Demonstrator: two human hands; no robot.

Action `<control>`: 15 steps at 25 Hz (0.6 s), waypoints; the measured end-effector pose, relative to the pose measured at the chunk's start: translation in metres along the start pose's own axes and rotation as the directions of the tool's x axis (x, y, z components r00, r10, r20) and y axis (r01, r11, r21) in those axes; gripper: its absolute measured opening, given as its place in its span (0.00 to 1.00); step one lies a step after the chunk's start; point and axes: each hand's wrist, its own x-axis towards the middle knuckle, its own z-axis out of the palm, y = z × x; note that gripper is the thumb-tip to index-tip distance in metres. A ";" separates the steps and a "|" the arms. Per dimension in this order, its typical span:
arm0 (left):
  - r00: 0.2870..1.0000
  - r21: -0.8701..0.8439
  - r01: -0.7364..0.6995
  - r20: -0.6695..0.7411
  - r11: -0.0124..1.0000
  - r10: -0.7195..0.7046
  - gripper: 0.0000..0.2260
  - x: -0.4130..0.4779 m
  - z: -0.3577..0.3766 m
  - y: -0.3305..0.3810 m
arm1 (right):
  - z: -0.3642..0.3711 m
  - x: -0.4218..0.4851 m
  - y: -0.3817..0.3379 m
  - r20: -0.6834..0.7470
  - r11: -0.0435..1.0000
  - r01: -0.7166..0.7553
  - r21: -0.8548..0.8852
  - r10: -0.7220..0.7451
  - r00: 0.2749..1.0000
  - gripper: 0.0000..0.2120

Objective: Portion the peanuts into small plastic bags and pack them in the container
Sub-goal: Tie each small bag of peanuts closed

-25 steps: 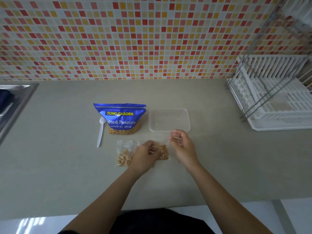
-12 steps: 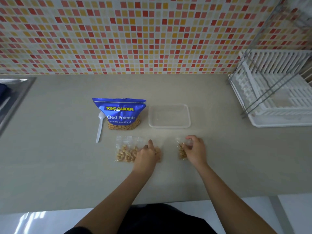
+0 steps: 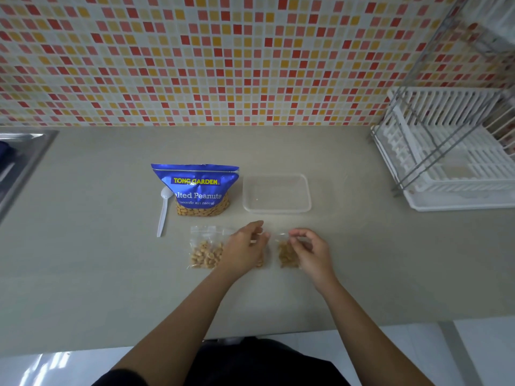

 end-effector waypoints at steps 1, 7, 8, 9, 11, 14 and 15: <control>0.999 -0.040 0.014 0.042 0.999 -0.013 0.18 0.000 -0.001 0.004 | 0.003 -0.002 -0.005 0.010 0.999 0.004 0.040 -0.005 1.000 0.11; 1.000 -0.328 0.012 0.025 0.945 -0.004 0.03 0.004 -0.009 0.010 | 0.013 -0.008 -0.028 0.001 0.928 -0.065 0.367 0.069 0.998 0.07; 1.000 -0.341 0.021 0.024 0.940 -0.013 0.04 0.004 -0.013 0.010 | 0.016 -0.008 -0.031 0.012 0.916 -0.100 0.388 0.103 0.995 0.06; 0.999 -0.339 0.026 0.028 0.941 -0.017 0.04 0.005 -0.016 0.011 | 0.018 -0.008 -0.033 0.015 0.918 -0.119 0.379 0.123 0.992 0.05; 0.999 -0.318 0.031 0.040 0.948 -0.019 0.04 0.005 -0.023 0.012 | 0.023 -0.008 -0.035 0.008 0.931 -0.119 0.345 0.123 0.992 0.04; 0.998 -0.261 -0.004 0.060 0.965 0.020 0.01 0.005 -0.036 0.013 | 0.036 -0.009 -0.038 -0.015 0.949 -0.080 0.305 0.089 0.996 0.04; 0.996 -0.221 -0.041 0.069 0.974 0.057 0.02 0.006 -0.040 0.013 | 0.040 -0.010 -0.040 -0.021 0.956 -0.068 0.285 0.077 0.997 0.04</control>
